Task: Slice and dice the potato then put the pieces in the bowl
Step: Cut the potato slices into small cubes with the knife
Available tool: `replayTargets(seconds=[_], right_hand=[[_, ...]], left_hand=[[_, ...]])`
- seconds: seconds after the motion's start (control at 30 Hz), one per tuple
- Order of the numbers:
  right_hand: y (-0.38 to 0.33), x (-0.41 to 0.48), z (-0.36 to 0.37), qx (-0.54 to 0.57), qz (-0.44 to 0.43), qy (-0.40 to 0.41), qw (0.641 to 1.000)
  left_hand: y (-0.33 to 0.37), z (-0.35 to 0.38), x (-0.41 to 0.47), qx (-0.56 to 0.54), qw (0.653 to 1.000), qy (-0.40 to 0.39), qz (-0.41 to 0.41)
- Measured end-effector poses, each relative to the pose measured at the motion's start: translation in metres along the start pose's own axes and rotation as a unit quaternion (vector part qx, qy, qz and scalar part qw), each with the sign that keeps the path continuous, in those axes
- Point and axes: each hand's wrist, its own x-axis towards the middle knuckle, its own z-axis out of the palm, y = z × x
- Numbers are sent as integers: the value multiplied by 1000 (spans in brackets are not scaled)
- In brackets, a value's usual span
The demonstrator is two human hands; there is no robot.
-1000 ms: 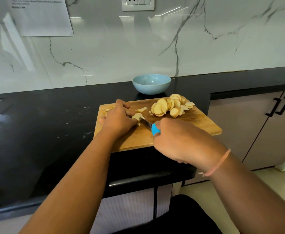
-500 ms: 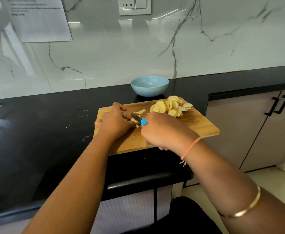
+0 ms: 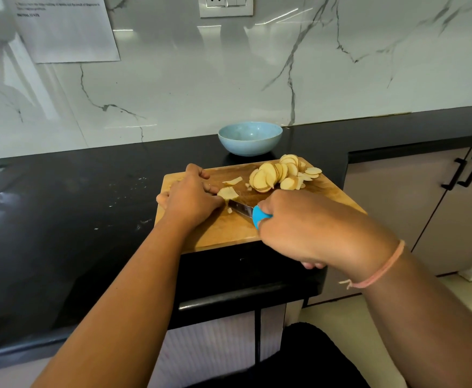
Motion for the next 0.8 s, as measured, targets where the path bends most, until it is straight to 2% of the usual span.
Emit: replayTargets(seconds=[0.17, 0.4, 0.67, 0.8], right_hand=[[18, 5, 1, 66, 11, 48, 997], [29, 15, 6, 102, 33, 74, 992], [31, 25, 18, 89, 13, 106, 990], [33, 37, 25, 83, -5, 159, 984]], left_hand=[[1, 1, -4, 57, 998, 7, 13], [24, 17, -11, 220, 971, 73, 50], [26, 17, -1, 161, 987, 23, 15], [18, 14, 16, 150, 986, 37, 59]])
